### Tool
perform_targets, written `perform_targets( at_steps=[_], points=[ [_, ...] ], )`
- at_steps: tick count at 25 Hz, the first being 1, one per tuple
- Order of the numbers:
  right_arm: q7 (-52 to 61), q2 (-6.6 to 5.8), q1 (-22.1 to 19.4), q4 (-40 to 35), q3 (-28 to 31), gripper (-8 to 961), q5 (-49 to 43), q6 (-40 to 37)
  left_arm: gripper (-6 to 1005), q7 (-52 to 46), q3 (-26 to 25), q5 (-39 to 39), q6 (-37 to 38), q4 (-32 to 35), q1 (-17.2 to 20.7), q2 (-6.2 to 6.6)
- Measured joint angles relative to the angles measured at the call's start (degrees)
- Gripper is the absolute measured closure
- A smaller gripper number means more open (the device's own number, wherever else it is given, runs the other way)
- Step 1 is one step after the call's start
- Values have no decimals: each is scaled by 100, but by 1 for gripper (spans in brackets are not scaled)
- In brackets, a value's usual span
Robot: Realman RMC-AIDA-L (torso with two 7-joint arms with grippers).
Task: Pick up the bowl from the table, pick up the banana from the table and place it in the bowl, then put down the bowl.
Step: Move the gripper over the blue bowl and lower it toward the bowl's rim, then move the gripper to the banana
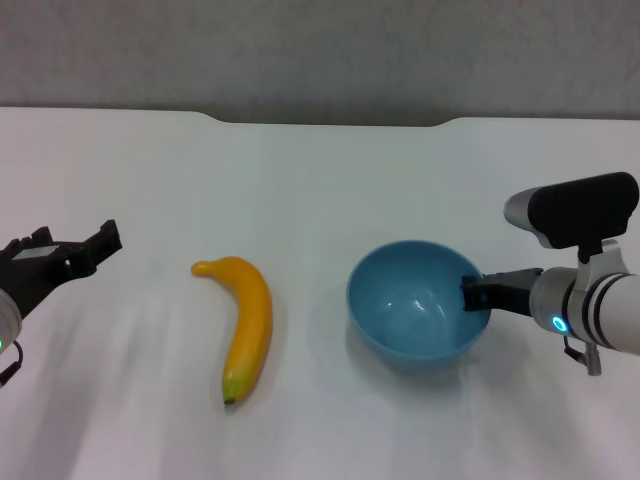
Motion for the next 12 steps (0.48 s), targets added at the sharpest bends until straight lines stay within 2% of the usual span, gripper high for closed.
perform_targets(
  at_steps=[12],
  points=[
    [-150,-23,-382,803,107,910,-143,81,105,164,-12,-68,-859,-344,-36,18]
  ],
)
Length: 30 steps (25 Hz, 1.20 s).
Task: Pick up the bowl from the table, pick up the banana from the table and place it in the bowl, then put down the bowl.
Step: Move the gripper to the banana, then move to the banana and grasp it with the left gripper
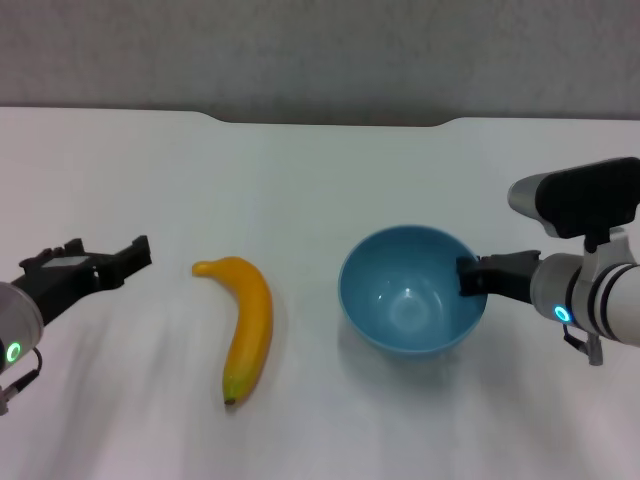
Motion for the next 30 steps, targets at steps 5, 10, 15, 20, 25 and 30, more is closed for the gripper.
perform_targets(
  at_steps=[5,10,15,20,25,30],
  points=[
    [-3,1,-299,558,232,909,-311,27,105,59,164,-18,-113,-24,-42,-6],
    [-3,1,-487,806,434,910,-471,33,105,127,437,-164,-111,-27,-99,-14],
    [-7,-7,-523,956,581,910,-564,33,105,187,684,-199,-108,9,-175,-17],
    [-8,4,-554,1035,624,911,-675,33,106,177,887,-201,-114,39,-255,-17],
    [-7,-2,-566,1098,696,911,-703,32,108,130,1045,-321,-118,141,-313,-18],
    [-7,10,-577,1141,742,911,-773,27,108,153,1138,-570,-115,343,-388,-18]
  ],
)
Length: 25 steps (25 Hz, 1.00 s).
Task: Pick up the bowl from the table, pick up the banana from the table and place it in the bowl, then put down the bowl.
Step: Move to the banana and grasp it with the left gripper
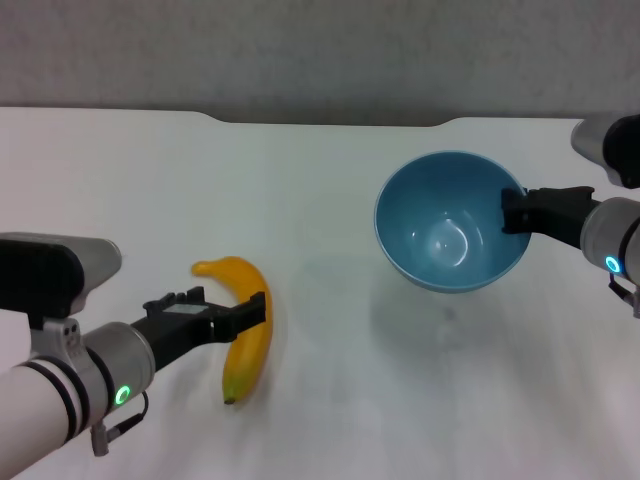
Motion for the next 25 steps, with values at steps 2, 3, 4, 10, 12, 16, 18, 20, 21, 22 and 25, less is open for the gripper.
perform_targets(
  at_steps=[2,3,4,10,12,16,18,20,21,22,25],
  points=[
    [1,0,-6,1,9,911,-2,0,108,0,54,-9,3,54,-37,0],
    [1,-1,-8,1,11,911,-5,0,107,0,91,-10,3,69,-50,0],
    [1,-1,-9,2,11,911,-8,0,107,1,129,-10,3,81,-64,0],
    [4,-1,-10,3,14,911,-13,1,107,-3,273,-19,-79,131,-152,0],
    [5,-5,-9,3,14,911,-13,1,107,-1,316,-38,-89,133,-171,0],
    [6,-10,8,3,7,912,-26,1,107,31,468,-56,-97,179,-260,5],
    [6,-8,18,3,-1,912,-47,1,107,77,497,-43,-76,253,-310,0],
    [8,-6,27,3,-12,912,-59,1,107,142,507,-79,-49,389,-399,-13],
    [8,-6,30,3,-16,912,-59,1,107,157,508,-111,-43,444,-442,-17],
    [8,-5,37,3,-21,912,-59,1,107,159,509,-126,-35,469,-470,-17],
    [8,-4,50,3,-29,912,-59,1,106,159,510,-135,57,590,-575,-18]
  ],
)
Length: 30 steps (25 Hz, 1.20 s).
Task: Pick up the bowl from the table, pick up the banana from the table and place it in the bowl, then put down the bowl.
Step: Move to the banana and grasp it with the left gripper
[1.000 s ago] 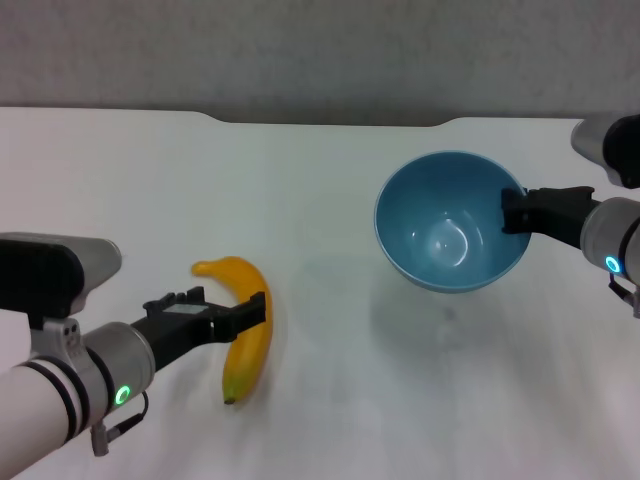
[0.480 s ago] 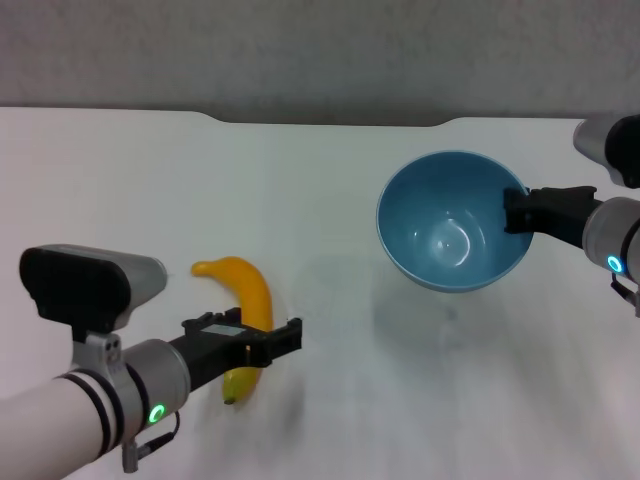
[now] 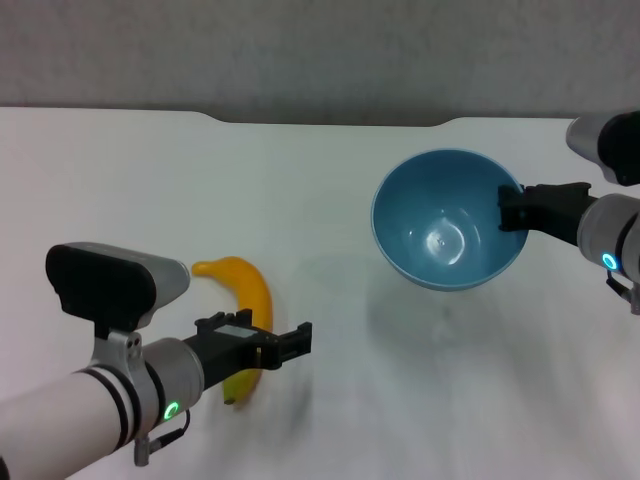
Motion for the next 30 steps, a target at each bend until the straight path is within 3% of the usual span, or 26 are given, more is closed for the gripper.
perform_targets(
  at_steps=[19,30],
  points=[
    [0,3,9,57,-2,911,3,0,105,-91,220,-335,884,1540,-1140,-62],
    [0,3,6,83,-20,912,-7,0,105,-260,354,-469,1359,2171,-1395,-65]
  ],
)
